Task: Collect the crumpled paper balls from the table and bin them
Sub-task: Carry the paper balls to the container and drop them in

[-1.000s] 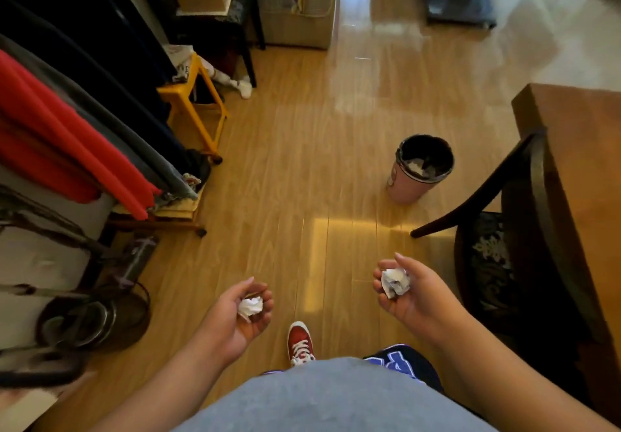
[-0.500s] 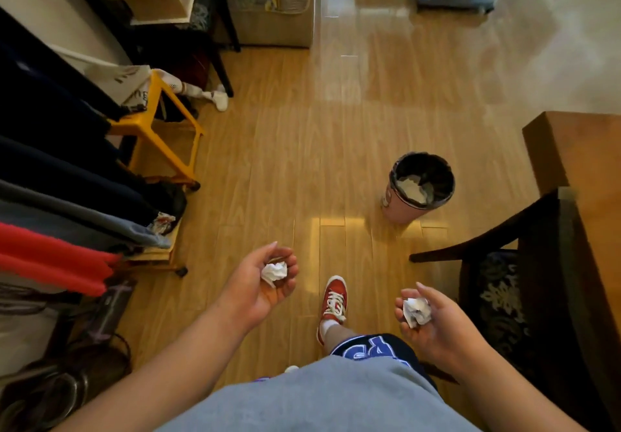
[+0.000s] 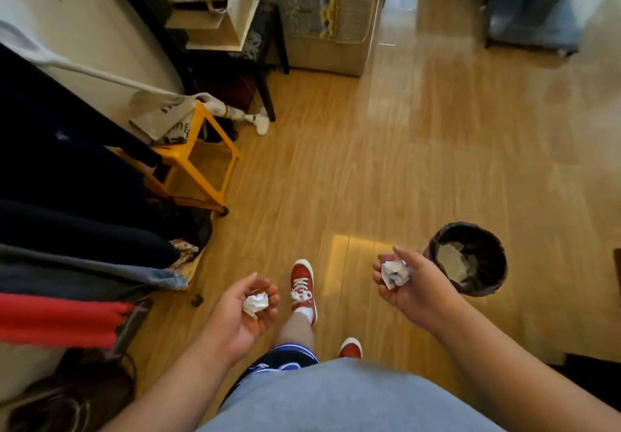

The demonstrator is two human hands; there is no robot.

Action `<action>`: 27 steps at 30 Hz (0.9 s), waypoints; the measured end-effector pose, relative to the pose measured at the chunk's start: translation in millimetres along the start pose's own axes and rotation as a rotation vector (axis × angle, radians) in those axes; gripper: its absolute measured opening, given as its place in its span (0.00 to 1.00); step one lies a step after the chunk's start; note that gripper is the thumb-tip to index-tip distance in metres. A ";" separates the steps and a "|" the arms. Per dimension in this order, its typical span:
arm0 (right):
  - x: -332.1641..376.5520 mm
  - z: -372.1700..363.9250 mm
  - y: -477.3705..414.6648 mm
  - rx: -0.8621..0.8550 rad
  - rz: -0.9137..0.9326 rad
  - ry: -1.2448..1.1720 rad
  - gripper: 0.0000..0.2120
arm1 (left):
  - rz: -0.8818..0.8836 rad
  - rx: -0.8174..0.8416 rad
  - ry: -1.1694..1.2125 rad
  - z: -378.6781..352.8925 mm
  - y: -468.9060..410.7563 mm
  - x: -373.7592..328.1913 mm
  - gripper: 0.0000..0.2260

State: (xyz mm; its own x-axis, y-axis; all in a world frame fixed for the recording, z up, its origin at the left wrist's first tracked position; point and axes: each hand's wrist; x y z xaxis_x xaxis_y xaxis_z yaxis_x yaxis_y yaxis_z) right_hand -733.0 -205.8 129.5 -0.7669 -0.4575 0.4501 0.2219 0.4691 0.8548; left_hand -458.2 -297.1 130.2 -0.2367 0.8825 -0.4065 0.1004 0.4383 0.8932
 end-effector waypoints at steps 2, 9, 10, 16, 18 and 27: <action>26.4 -27.9 -20.4 0.019 -0.004 0.006 0.12 | 0.005 -0.004 0.013 -11.9 -21.3 -23.8 0.14; 114.6 -84.5 -83.0 -0.031 -0.020 -0.072 0.11 | 0.047 0.061 -0.046 -92.2 -96.5 -130.5 0.12; 127.0 -85.2 -88.2 -0.045 -0.018 -0.091 0.11 | 0.051 0.079 -0.075 -107.8 -104.6 -145.2 0.12; 177.3 -57.1 -106.0 -0.182 0.000 -0.258 0.12 | 0.058 0.185 -0.288 -216.5 -135.8 -208.3 0.11; 190.7 -41.4 -111.2 -0.236 -0.006 -0.303 0.12 | 0.065 0.224 -0.328 -258.3 -145.8 -218.4 0.11; 277.2 27.9 -164.2 -0.311 -0.060 -0.493 0.10 | 0.110 0.319 -0.444 -452.4 -189.3 -225.2 0.11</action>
State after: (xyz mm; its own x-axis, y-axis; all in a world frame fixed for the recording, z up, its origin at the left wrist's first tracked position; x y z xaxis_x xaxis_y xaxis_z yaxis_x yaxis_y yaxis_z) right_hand -998.9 -388.5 106.6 -0.9567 -0.0363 0.2889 0.2785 0.1751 0.9443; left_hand -861.2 -656.0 139.6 0.2152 0.8828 -0.4176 0.4054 0.3083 0.8606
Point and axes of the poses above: each hand's wrist, its own y-axis away from the middle knuckle, its own z-axis out of the back of the hand, x = y × z, and after that the axes turned 6 degrees about -x, right-handed
